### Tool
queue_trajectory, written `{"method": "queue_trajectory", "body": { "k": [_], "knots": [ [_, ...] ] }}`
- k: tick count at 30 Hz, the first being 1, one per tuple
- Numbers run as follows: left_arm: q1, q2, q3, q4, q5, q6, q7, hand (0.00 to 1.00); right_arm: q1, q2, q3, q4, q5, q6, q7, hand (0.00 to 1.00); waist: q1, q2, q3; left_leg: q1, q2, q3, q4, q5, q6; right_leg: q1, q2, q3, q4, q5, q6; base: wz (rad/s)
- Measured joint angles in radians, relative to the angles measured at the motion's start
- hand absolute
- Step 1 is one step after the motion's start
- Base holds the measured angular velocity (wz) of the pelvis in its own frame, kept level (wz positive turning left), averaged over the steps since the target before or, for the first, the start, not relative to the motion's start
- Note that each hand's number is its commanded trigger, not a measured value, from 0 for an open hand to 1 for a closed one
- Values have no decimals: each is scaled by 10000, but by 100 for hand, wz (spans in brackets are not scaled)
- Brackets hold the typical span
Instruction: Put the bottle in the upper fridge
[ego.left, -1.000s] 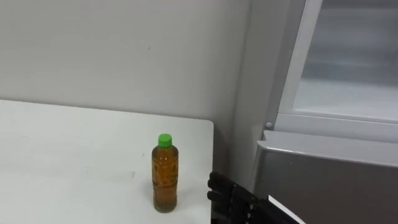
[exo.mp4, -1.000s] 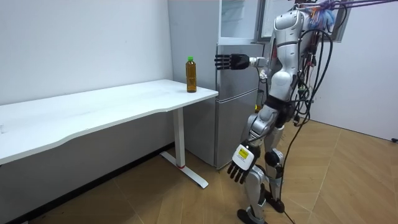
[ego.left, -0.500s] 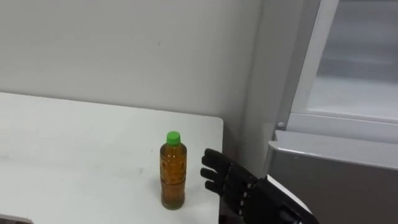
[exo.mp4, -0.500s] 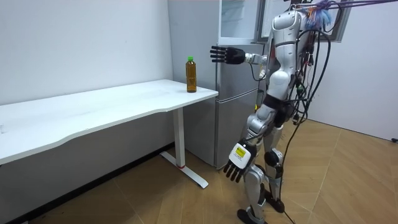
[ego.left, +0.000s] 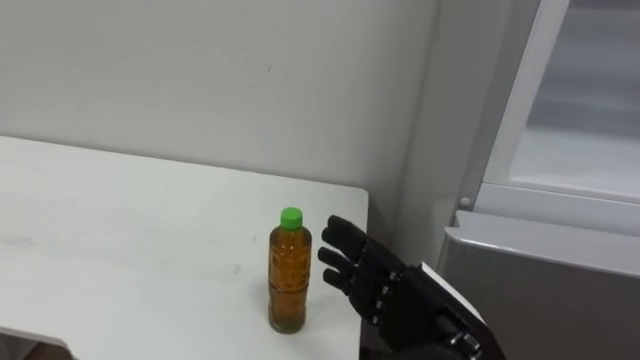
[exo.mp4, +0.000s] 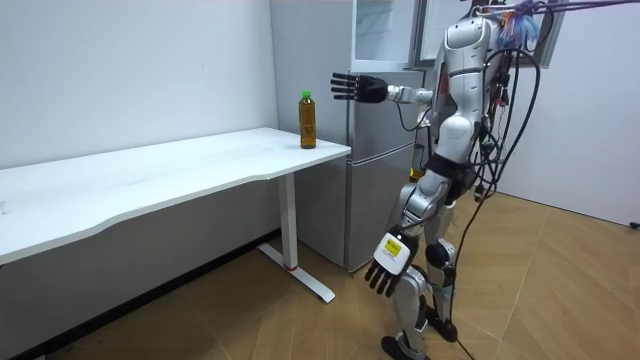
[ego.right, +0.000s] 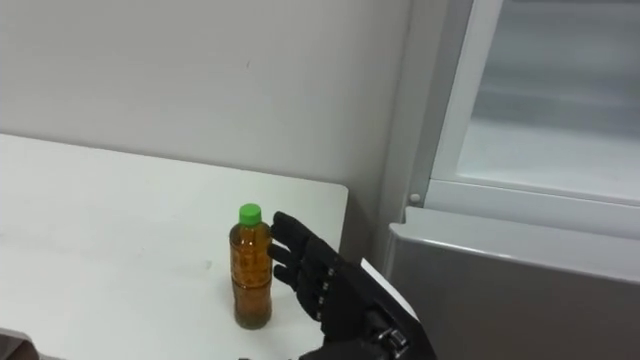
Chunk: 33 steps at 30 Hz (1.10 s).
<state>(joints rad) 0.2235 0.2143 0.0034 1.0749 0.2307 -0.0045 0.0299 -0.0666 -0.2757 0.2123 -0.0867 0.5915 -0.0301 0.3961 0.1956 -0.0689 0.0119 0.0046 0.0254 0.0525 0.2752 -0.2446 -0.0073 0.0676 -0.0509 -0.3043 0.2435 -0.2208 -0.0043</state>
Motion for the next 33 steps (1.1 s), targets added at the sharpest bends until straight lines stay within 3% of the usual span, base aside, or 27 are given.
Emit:
{"method": "queue_trajectory", "body": {
  "k": [9, 15, 23, 26, 33],
  "knots": [
    [181, 0, -91, 0, 190, 21, 24, 0, -362, 25, 669, 746, -13, -147, -1150, 0, 220, 9, 5, -143, -14, -138, 22, 16, -14, -16, -10, -279, -74, 3, 1, 6],
    [321, -44, -188, -405, 270, 46, 70, 0, -1015, 418, 826, 2056, -153, -158, -2043, 0, 353, -92, 21, -191, -61, -327, 110, 25, -7, 26, -19, -422, -190, 17, 24, 8],
    [565, -50, -391, -636, 463, 127, 74, 0, -1097, 732, 947, 2190, -722, -211, -2854, 0, 375, -51, 46, -375, -94, -573, 142, 42, -19, 20, -16, -611, -232, 25, 37, 8],
    [640, -51, -392, -869, 483, 141, 67, 0, -1404, 786, 1019, 2654, -978, -435, -3120, 0, 457, -46, 50, -446, -93, -588, 113, 60, -21, -17, -25, -697, -232, 25, 37, 4],
    [757, -64, -389, -1562, 922, 277, -24, 0, -1931, 817, 1182, 3224, -1560, -462, -4152, 0, 882, -81, 26, -476, -131, -684, 95, 76, -17, -15, -60, -840, -231, 25, 38, 3]
  ]
}}
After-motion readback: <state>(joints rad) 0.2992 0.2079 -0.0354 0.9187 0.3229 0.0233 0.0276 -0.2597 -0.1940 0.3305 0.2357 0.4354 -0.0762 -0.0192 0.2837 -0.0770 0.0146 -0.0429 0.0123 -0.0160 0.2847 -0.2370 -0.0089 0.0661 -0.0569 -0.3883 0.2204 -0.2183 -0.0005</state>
